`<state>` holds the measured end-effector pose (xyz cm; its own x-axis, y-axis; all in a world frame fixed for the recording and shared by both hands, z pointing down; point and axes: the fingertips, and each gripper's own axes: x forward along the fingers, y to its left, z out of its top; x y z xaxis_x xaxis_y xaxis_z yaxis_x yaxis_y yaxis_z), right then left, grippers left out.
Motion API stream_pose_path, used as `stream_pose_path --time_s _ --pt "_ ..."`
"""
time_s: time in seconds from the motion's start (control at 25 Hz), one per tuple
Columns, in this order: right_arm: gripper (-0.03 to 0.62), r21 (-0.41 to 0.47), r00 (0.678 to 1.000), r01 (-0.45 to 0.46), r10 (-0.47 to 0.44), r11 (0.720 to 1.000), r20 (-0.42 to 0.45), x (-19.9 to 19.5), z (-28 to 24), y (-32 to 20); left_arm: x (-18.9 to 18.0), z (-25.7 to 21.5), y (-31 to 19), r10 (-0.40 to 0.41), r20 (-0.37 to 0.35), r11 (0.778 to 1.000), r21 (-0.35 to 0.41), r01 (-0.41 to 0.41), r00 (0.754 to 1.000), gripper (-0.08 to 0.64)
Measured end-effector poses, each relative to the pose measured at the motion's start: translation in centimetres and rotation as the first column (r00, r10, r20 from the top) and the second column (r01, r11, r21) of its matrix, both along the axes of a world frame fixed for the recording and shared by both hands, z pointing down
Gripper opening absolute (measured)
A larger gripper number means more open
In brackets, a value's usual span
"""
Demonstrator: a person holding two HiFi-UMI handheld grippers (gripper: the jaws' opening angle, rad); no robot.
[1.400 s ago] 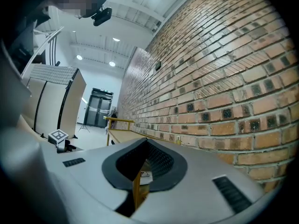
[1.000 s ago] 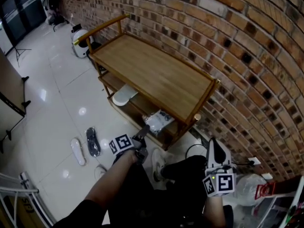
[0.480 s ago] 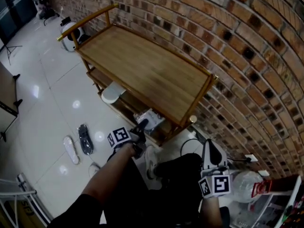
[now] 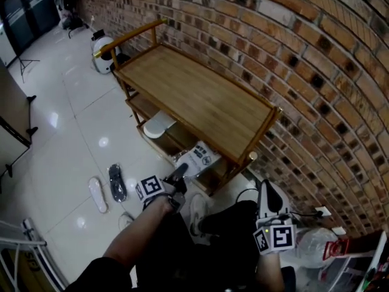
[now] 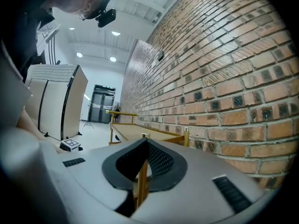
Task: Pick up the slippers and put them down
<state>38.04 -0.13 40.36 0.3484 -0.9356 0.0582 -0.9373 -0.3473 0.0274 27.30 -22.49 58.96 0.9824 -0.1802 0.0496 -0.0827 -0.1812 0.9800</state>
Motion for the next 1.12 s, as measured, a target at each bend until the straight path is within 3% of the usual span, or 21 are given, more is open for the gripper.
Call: stream_pose_path --time_s 0.32,0.72,0.88,1.12 --pt "0.003 0.064 0.994 0.1 -0.097 0.993 -0.044 -3.8 -2.6 -1.5 -8.2 -3.2 -1.0 -0.112 -0.044 0.989 0.093 0.115 0.993 0.077" --pt "0.003 0.136 0.953 0.297 -0.285 0.945 -0.099 -11.0 -5.6 -6.9 -19.5 -8.1 -3.2 -0.312 -0.12 0.927 0.177 0.33 0.942 0.078" --pt "0.003 0.143 0.925 0.379 -0.367 0.914 -0.103 -14.8 -5.8 -9.1 -25.2 -9.8 -4.3 -0.41 -0.157 0.878 0.199 0.435 0.898 0.078" --pt "0.003 0.151 0.863 0.504 -0.492 0.85 -0.114 -20.9 -6.3 -12.9 -34.4 -13.3 -5.7 -0.561 -0.203 0.754 0.273 0.597 0.802 0.078"
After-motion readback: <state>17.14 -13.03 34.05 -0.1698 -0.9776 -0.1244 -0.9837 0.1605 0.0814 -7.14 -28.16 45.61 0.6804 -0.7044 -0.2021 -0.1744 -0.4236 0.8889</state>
